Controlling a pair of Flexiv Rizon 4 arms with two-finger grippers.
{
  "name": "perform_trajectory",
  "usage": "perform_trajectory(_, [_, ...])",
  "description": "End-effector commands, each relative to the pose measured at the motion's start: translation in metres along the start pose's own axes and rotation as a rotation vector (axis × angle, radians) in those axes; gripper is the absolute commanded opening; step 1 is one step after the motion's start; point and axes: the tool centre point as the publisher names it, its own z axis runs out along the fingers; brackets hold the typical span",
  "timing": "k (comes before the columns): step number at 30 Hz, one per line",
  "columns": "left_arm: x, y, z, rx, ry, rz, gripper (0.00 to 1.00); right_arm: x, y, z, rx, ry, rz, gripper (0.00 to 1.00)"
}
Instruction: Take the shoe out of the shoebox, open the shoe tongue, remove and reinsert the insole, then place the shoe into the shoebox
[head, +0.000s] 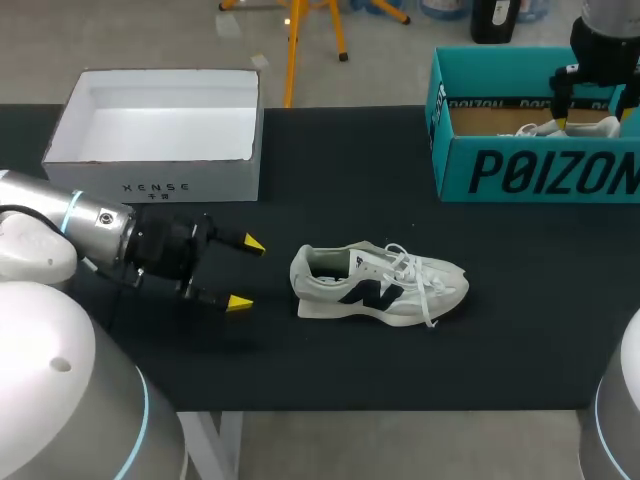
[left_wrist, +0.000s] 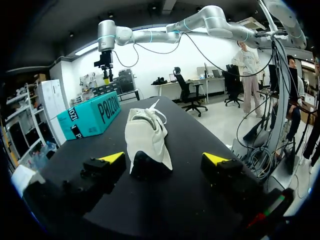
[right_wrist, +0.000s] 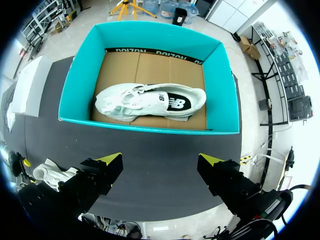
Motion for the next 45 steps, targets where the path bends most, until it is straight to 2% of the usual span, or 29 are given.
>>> perform_trajectory(1, [-0.002,0.016,0.007,0.057,-0.012,-0.042,1.00,0.000,-0.001,0.000,-0.002,-0.001,0.001,1.00])
perform_trajectory(8, [-0.017,0.047,0.023,0.050,-0.009,-0.106,1.00,0.000,-0.001,0.000,-0.002,-0.001,0.001,1.00])
perform_trajectory(10, [-0.023,0.052,0.030,0.071,0.003,-0.112,1.00,0.000,-0.001,0.000,-0.002,-0.001,0.001,1.00])
perform_trajectory(16, [-0.035,0.048,0.051,0.077,0.031,-0.105,1.00,0.000,-0.001,0.000,-0.002,-0.001,0.001,1.00])
perform_trajectory(20, [-0.042,0.046,0.064,0.046,0.037,-0.089,1.00,0.000,-0.001,0.000,-0.002,-0.001,0.001,1.00])
perform_trajectory(24, [-0.047,0.043,0.078,0.072,0.048,-0.091,1.00,0.000,-0.001,0.000,-0.002,-0.001,0.001,1.00])
perform_trajectory(31, [-0.042,0.040,0.091,0.060,0.059,-0.098,1.00,0.000,-0.001,0.000,-0.002,-0.001,0.001,1.00])
perform_trajectory(38, [-0.030,0.044,0.088,0.049,0.040,-0.117,1.00,0.000,-0.001,0.000,-0.002,-0.001,0.001,1.00])
perform_trajectory(45, [-0.027,0.048,0.091,0.045,0.022,-0.128,1.00,0.000,-0.001,0.000,-0.002,-0.001,0.001,1.00])
